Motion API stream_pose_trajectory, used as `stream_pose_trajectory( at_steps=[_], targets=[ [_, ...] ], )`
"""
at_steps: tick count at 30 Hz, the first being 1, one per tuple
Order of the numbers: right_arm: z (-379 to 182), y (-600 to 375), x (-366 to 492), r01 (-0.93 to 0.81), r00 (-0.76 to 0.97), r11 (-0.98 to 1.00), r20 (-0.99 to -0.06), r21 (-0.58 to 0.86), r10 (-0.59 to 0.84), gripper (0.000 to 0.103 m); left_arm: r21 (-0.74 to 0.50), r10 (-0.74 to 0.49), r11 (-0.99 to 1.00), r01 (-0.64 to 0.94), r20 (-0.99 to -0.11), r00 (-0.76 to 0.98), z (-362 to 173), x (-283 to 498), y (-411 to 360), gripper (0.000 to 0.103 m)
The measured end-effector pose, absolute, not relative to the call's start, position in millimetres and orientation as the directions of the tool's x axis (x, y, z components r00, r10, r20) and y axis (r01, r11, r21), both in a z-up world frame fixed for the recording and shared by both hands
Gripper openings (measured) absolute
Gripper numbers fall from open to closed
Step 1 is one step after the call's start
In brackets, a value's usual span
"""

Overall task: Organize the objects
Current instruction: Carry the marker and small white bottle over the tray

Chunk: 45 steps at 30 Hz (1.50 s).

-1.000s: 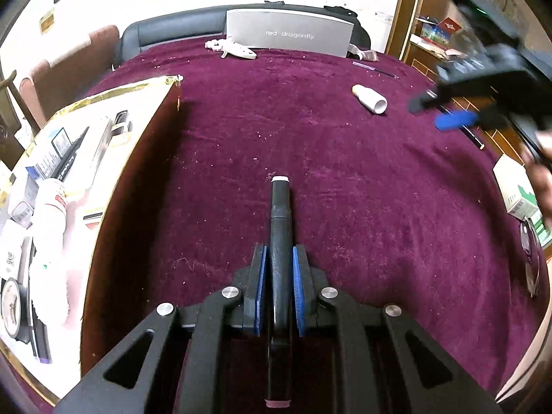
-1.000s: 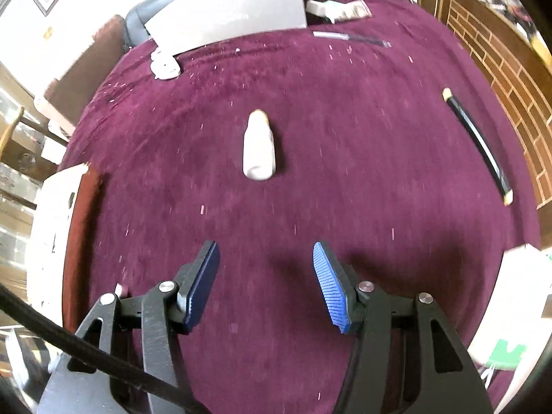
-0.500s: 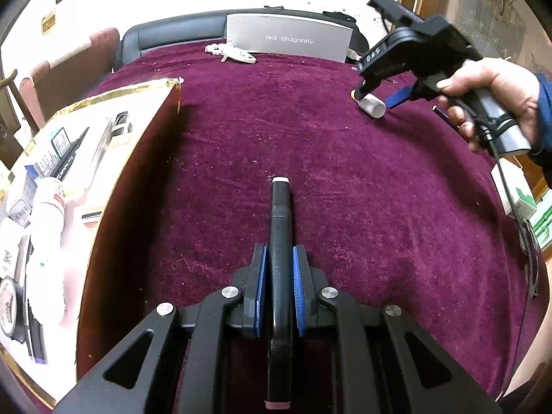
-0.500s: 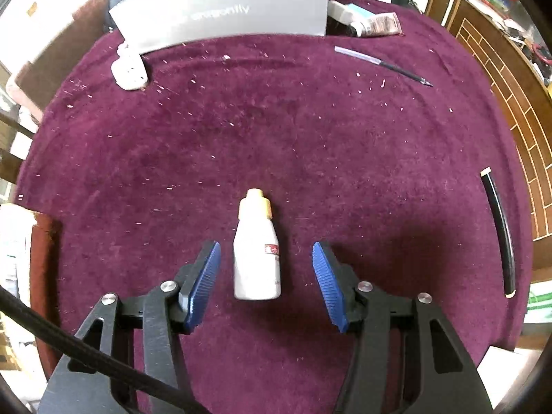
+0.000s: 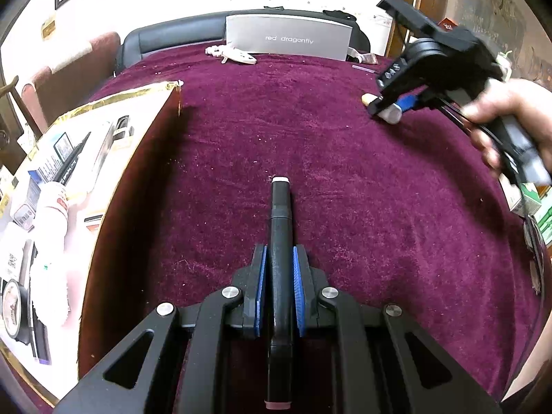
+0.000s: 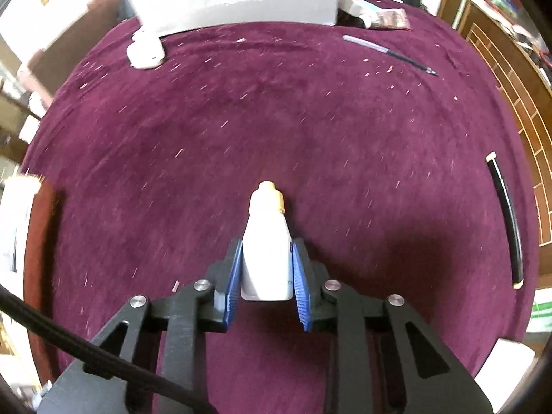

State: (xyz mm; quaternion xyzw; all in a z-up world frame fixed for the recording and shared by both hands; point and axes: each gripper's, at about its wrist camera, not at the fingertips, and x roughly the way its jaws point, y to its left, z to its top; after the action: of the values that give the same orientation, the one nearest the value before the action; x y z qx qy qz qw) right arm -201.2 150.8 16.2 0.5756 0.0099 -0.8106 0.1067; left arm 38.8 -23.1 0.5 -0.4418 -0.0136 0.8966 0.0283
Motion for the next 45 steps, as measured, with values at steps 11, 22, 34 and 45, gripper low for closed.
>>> stream_pose_trajectory(
  at_steps=[11,22,34,45],
  targets=[
    [17,130,-94,0.293,-0.247,-0.937,-0.932,0.187,-0.264,0.025,-0.041,0.058,-0.998,-0.042,-0.794,-0.605,0,37,-22,0.012],
    [10,118,-36,0.347,-0.232,-0.923,-0.939,0.163,-0.253,0.025,0.026,0.005,-0.999,-0.044,-0.802,-0.597,-1,33,-12,0.012],
    [7,112,-28,0.351,-0.27,-0.93,-0.939,0.108,-0.212,0.025,0.052,-0.01,-0.997,-0.052,-0.799,-0.601,-1,30,-8,0.012],
    [4,107,-33,0.332,-0.271,-0.936,-0.939,0.115,-0.212,0.025,0.051,0.0,-0.996,-0.069,-0.801,-0.599,0,31,-8,0.012]
  ],
)
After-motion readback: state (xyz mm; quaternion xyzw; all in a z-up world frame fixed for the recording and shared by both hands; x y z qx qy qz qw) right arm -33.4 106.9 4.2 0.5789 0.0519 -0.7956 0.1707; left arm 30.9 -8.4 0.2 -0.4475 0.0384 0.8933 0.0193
